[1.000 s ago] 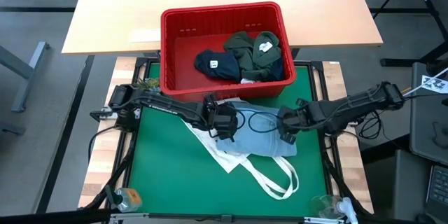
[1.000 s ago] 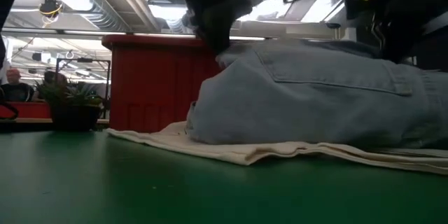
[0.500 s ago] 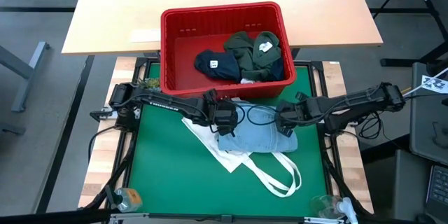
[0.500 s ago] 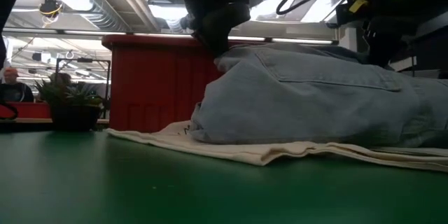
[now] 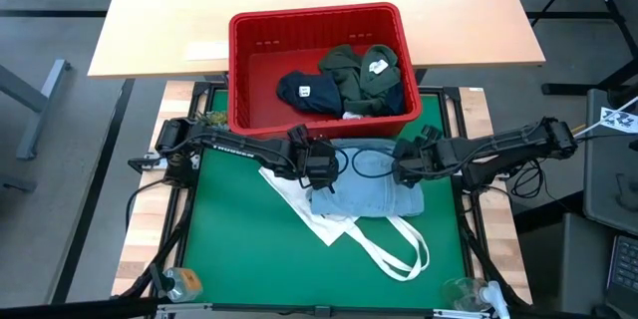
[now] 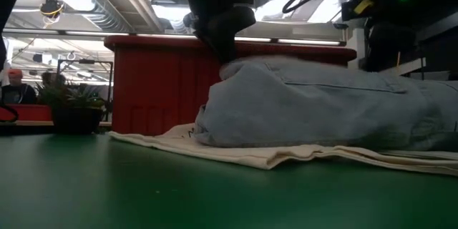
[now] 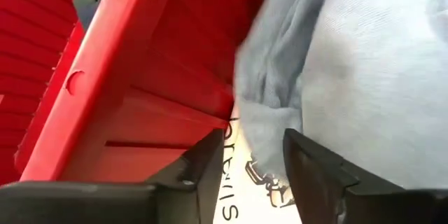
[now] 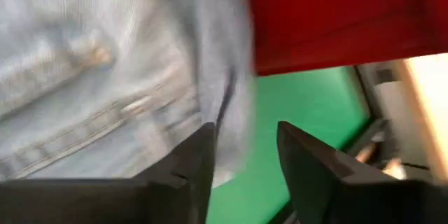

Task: Fold laundry
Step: Fold the light blue pants

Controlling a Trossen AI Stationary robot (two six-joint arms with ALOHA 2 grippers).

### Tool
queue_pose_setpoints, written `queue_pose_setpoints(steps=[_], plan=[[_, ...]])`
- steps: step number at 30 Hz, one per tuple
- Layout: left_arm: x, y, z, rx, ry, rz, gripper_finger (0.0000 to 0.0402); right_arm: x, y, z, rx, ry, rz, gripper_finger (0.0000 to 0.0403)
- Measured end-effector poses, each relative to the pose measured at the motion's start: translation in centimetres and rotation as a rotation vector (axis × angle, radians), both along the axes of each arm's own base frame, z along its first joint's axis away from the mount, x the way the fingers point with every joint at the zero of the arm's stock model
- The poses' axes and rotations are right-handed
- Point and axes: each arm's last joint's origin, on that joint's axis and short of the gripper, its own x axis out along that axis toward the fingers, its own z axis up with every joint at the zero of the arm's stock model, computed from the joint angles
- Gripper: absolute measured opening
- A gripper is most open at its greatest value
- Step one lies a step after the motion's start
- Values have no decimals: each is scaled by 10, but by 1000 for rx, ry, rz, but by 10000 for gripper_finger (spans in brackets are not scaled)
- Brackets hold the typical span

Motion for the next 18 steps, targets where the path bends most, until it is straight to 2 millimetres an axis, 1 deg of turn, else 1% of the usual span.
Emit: queue_pose_setpoints(steps=[2, 5, 9, 12, 18], plan=[[0, 0, 0, 4, -3, 3, 156, 0, -1, 1, -31, -3, -3, 178], [0, 0, 1, 22, -19, 22, 160, 0, -1, 1, -33, -4, -2, 196], [0, -5, 3, 38, -29, 16, 151, 0, 1, 0, 24, 2, 1, 204], [1, -13, 5, 0, -67, -15, 139, 1, 4, -2, 141, 10, 8, 204], [8, -40, 6, -254, -123, -175, 120, 7, 13, -4, 452, -24, 45, 204]])
